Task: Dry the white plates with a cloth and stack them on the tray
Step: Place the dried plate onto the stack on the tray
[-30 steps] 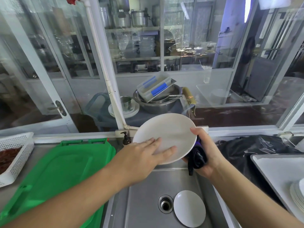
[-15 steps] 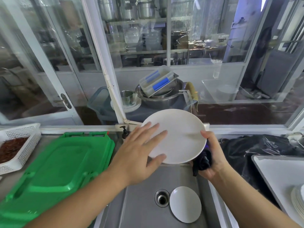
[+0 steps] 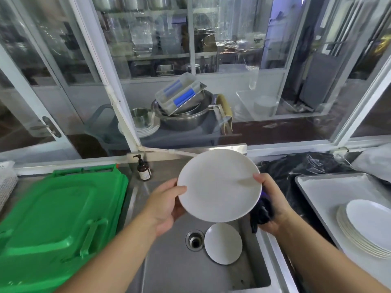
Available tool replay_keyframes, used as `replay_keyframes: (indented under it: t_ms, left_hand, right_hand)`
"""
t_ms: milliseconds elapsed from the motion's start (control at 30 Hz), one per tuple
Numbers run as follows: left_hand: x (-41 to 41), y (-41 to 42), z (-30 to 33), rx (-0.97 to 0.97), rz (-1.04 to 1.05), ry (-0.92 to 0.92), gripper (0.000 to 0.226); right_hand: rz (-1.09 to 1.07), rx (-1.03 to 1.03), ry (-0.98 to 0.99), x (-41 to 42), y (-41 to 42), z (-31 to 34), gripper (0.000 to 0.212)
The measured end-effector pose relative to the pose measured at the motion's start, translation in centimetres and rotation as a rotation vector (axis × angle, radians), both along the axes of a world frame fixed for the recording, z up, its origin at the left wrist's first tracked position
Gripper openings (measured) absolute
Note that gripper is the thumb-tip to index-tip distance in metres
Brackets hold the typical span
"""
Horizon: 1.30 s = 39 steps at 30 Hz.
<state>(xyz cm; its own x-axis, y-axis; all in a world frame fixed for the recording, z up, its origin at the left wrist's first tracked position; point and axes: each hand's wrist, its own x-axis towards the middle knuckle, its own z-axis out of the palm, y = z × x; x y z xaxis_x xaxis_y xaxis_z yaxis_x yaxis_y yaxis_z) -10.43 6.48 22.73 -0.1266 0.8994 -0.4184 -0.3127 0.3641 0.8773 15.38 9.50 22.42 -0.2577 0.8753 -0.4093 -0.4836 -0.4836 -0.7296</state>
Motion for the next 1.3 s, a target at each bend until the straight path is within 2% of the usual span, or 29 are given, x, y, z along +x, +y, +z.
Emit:
replay_keyframes:
  t_ms: [100,200,300,433,500,533,633,767,900,1100,1300]
  left_hand:
    - [0.1,0.3,0.1,0.030,-0.052,0.022,0.030]
    - [0.2,0.4,0.4,0.061,-0.113,0.037,0.030]
    - [0.5,0.4,-0.1,0.081,-0.201,0.067,0.030]
    - [1.9,0.0,-1.7,0.101,-0.335,0.079,0.033]
    - [3.2,-0.4,-2.4,0.096,-0.396,0.074,0.032]
    - [3.9,-0.5,-2.7,0.091,-0.425,0.066,0.032]
    - [6.7,-1.3,-2.9,0.080,-0.525,0.055,0.038]
    - [11.3,-2.2,-2.8,0.073,-0.629,0.060,0.035]
    - [17.1,-3.5,-2.6,0.078,-0.712,0.068,0.030]
    - [27.9,-6.4,-3.4,0.058,-0.813,0.129,0.032]
    - [39.1,-10.0,-3.3,0.013,-0.833,0.136,0.029]
  right_hand:
    - [-0.083,-0.014,-0.062,0.8,-1.3,-0.2,0.042]
    - [-0.264,0.005,-0.252,1.4,-2.3,-0.5,0.023]
    - [-0.380,0.072,-0.468,2.2,-3.8,-1.1,0.031]
    - [-0.436,0.023,-0.611,4.3,-7.2,-1.5,0.023]
    - [-0.452,-0.038,-0.580,5.7,-9.3,-1.8,0.015]
    - [-0.481,-0.068,-0.561,6.5,-10.3,-2.0,0.018]
    - [-0.556,-0.124,-0.558,9.0,-13.5,-2.4,0.046]
    - [-0.638,-0.129,-0.540,12.4,-17.5,-2.8,0.055]
    - [-0.718,-0.172,-0.462,16.6,-21.0,-3.0,0.032]
    - [-0.860,-0.171,-0.480,25.7,-26.1,-3.7,0.040]
    - [-0.923,-0.184,-0.509,35.8,-31.0,-3.5,0.017]
